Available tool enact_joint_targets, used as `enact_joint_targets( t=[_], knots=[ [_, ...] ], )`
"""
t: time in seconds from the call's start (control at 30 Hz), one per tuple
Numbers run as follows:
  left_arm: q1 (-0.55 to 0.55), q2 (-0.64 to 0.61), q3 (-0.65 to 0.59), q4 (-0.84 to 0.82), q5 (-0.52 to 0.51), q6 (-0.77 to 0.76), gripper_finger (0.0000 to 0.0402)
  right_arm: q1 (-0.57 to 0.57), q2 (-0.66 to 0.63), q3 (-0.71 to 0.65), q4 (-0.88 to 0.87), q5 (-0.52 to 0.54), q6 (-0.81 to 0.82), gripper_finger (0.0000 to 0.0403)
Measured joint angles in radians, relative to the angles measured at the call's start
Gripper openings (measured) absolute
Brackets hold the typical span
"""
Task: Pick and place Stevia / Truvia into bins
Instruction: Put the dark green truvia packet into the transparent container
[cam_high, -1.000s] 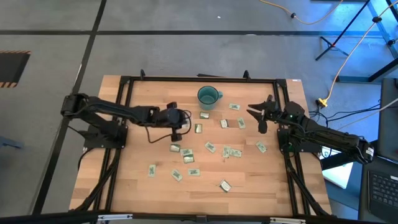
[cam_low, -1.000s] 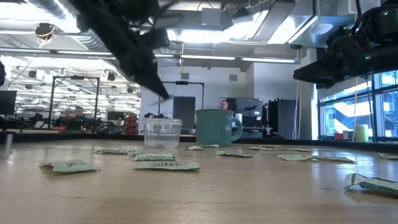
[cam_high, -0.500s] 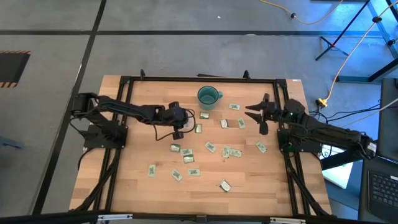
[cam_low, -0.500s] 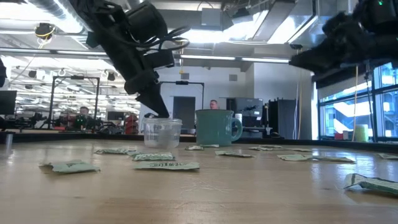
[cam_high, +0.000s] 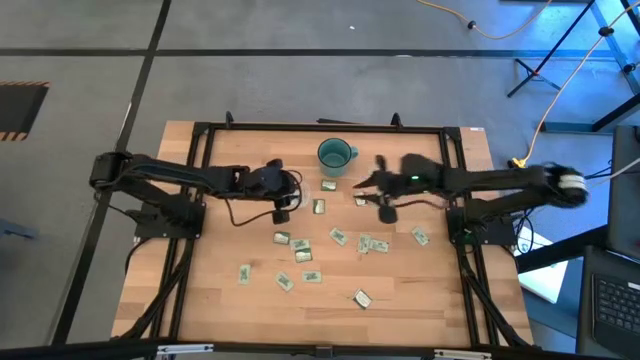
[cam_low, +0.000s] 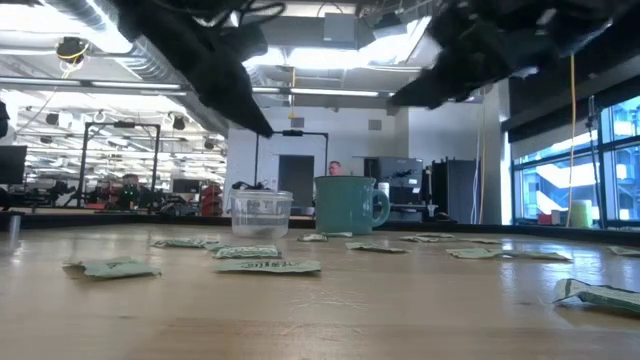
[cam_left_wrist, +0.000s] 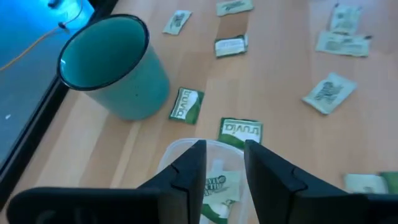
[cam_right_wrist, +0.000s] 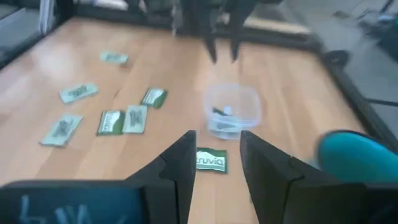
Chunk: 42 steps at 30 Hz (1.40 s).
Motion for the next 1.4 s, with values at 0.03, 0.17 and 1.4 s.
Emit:
enact_joint_targets(
  t=[0.03,0.17,1.4],
  knots=[
    [-0.007,-0.012,0.0,-0.011,0.0,-0.01,0.0103,0.008,0.053,0.03,0.001,0.0,-0.009,0.0129],
    [-0.041,-0.042,0.0,-0.082,0.0,-0.05,0.01,0.029,0.258,0.137,0.001,0.002,-0.046,0.0129],
    [-0.145,-0.041,-0.001,-0.289,0.004,-0.211,0.009,0.031,0.794,0.447,-0.15,0.056,-0.054,0.0022]
  ],
)
